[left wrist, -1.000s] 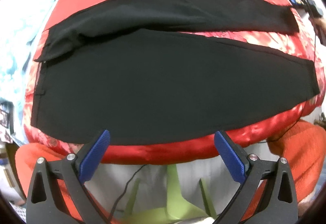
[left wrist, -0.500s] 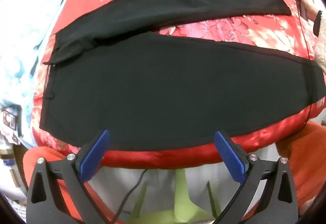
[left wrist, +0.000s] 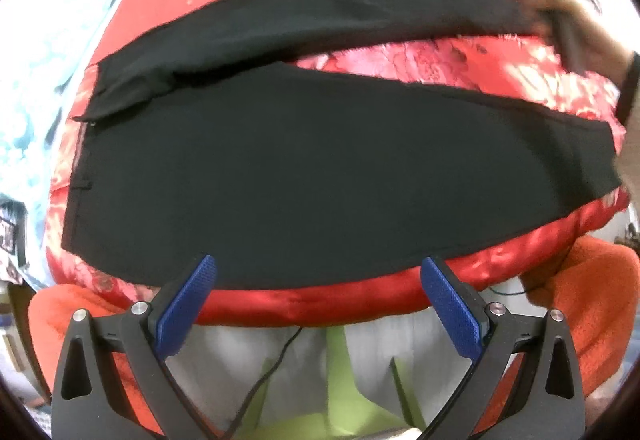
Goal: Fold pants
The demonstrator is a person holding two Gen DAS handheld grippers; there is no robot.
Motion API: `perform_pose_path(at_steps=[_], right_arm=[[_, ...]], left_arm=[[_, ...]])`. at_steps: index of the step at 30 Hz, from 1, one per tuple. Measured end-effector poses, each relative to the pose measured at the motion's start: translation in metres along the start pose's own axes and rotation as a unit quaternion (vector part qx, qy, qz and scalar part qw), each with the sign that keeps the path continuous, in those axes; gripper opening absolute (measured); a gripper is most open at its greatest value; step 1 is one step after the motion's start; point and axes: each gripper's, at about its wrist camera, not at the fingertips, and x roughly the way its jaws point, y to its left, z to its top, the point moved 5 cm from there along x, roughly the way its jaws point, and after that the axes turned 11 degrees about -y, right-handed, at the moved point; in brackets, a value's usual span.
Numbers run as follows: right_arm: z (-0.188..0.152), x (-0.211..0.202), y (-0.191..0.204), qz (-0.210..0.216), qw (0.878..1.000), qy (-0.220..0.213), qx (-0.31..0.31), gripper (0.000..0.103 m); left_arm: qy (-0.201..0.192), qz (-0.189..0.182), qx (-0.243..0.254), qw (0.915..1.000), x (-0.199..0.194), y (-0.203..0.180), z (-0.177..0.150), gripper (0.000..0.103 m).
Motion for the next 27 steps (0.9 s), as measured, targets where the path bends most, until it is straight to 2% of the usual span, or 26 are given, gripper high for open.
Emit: perform_pose_path(at_steps=[2, 4, 5, 6, 9, 10, 11, 13, 14, 15, 16, 17, 19, 20, 21, 24, 26, 27], right_arm=[[-0.002, 0.048, 0.063, 0.041, 0.998, 0.041, -0.04, 0.063], [-0.009, 0.095, 0.091, 0.041, 0.994, 0.088, -0.05, 0.063], [-0.015, 0.121, 0.097, 0.028, 0.991, 0.121, -0.05, 0.063], [-0.017, 0.136, 0.098, 0.003, 0.989, 0.135, -0.056, 0.063], [0.009, 0.141, 0.11, -0.093, 0.987, 0.098, -0.083, 0.064], [0.016, 0.136, 0.119, -0.098, 0.988, 0.089, -0.079, 0.064], [0.024, 0.125, 0.144, -0.057, 0.994, 0.071, -0.063, 0.064], [0.024, 0.116, 0.198, 0.027, 0.994, 0.081, -0.061, 0.064], [0.019, 0.115, 0.231, 0.082, 0.99, 0.099, -0.063, 0.064], [0.013, 0.118, 0.256, 0.119, 0.984, 0.114, -0.071, 0.064], [0.006, 0.126, 0.281, 0.138, 0.978, 0.132, -0.089, 0.063], [-0.001, 0.136, 0.297, 0.137, 0.974, 0.145, -0.108, 0.063], [-0.013, 0.177, 0.314, 0.077, 0.972, 0.167, -0.148, 0.063], [-0.015, 0.195, 0.314, 0.047, 0.973, 0.175, -0.143, 0.069], [-0.012, 0.203, 0.313, 0.039, 0.976, 0.175, -0.127, 0.071], [0.001, 0.193, 0.326, 0.012, 0.979, 0.166, -0.119, 0.071], [0.016, 0.165, 0.349, 0.004, 0.981, 0.116, -0.155, 0.072], [0.022, 0.156, 0.363, 0.016, 0.979, 0.101, -0.175, 0.072]], left_arm=[[-0.014, 0.007, -0.008, 0.9998, -0.01, 0.011, -0.001, 0.102], [-0.026, 0.016, -0.021, 0.9993, -0.017, 0.026, -0.003, 0.102], [-0.029, 0.019, -0.028, 0.999, -0.02, 0.034, -0.005, 0.102], [-0.032, 0.021, -0.038, 0.9986, -0.021, 0.043, -0.007, 0.102], [-0.033, 0.018, -0.07, 0.9968, -0.023, 0.069, -0.015, 0.102], [-0.035, 0.016, -0.081, 0.996, -0.022, 0.077, -0.017, 0.102], [-0.038, 0.012, -0.092, 0.995, -0.021, 0.085, -0.019, 0.102], [-0.041, 0.004, -0.106, 0.9936, -0.019, 0.096, -0.021, 0.102], [-0.043, -0.002, -0.111, 0.9929, -0.018, 0.101, -0.022, 0.102], [-0.045, -0.008, -0.116, 0.9922, -0.018, 0.105, -0.024, 0.102], [-0.047, -0.012, -0.12, 0.9916, -0.018, 0.11, -0.026, 0.102], [-0.048, -0.016, -0.122, 0.9912, -0.019, 0.114, -0.028, 0.102], [-0.05, -0.021, -0.132, 0.9898, -0.023, 0.123, -0.033, 0.102], [-0.052, -0.023, -0.137, 0.9889, -0.026, 0.128, -0.036, 0.102], [-0.057, -0.025, -0.143, 0.9878, -0.029, 0.134, -0.037, 0.102], [-0.074, -0.021, -0.161, 0.9839, -0.037, 0.155, -0.043, 0.102], [-0.078, -0.024, -0.178, 0.9807, -0.036, 0.167, -0.047, 0.102], [-0.077, -0.029, -0.184, 0.9795, -0.035, 0.169, -0.048, 0.102]])
